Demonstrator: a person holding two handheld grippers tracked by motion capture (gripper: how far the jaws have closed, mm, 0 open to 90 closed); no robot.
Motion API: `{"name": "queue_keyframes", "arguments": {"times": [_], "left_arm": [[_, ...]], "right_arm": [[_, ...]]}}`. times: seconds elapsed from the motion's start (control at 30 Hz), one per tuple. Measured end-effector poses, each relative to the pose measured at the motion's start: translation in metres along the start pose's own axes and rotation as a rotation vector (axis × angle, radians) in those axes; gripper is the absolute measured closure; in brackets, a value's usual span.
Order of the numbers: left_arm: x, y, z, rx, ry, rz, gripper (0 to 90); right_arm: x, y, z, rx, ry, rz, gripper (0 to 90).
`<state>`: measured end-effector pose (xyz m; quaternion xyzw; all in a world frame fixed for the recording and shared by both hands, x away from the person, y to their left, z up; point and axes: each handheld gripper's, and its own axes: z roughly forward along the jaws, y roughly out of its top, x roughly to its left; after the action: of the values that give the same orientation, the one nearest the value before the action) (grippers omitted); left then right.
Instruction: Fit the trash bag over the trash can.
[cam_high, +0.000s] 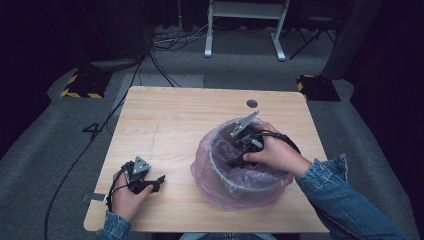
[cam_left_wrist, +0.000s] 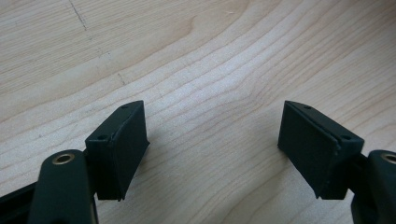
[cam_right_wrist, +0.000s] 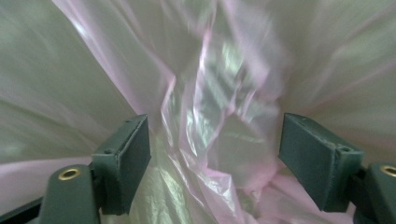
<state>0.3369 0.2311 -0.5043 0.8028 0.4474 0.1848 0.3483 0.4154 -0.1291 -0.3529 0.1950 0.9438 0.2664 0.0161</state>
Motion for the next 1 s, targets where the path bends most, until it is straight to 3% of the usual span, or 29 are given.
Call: {"name": "queue_keyframes", "arguments": {"times": [0.07, 0.3, 0.37, 0.47, 0.67, 0.83, 1.0], "left_arm": [[0.0, 0.0, 0.0, -0.001, 0.001, -0.001, 23.7], [0.0, 0.0, 0.001, -0.002, 0.0, 0.0, 23.2], [0.0, 0.0, 0.001, -0.002, 0.0, 0.0, 23.1], [0.0, 0.001, 0.001, -0.001, 0.001, 0.002, 22.7], [-0.001, 0.001, 0.002, -0.001, 0.0, 0.0, 21.9], [-0.002, 0.002, 0.002, 0.002, 0.003, 0.002, 21.3], [-0.002, 0.002, 0.003, 0.003, 0.002, -0.001, 21.1]], "right_arm": [[0.0, 0.001, -0.004, -0.014, 0.0, -0.001, 25.2], [0.006, 0.011, -0.05, -0.132, -0.021, -0.026, 27.8], [0.007, 0.011, -0.054, -0.141, -0.021, -0.027, 27.8], [0.017, 0.009, -0.078, -0.19, -0.019, -0.057, 27.5], [0.033, 0.002, -0.101, -0.214, -0.023, -0.098, 27.1], [0.044, -0.009, -0.103, -0.21, -0.012, -0.127, 26.5], [0.049, -0.013, -0.089, -0.154, 0.026, -0.169, 25.5]]}}
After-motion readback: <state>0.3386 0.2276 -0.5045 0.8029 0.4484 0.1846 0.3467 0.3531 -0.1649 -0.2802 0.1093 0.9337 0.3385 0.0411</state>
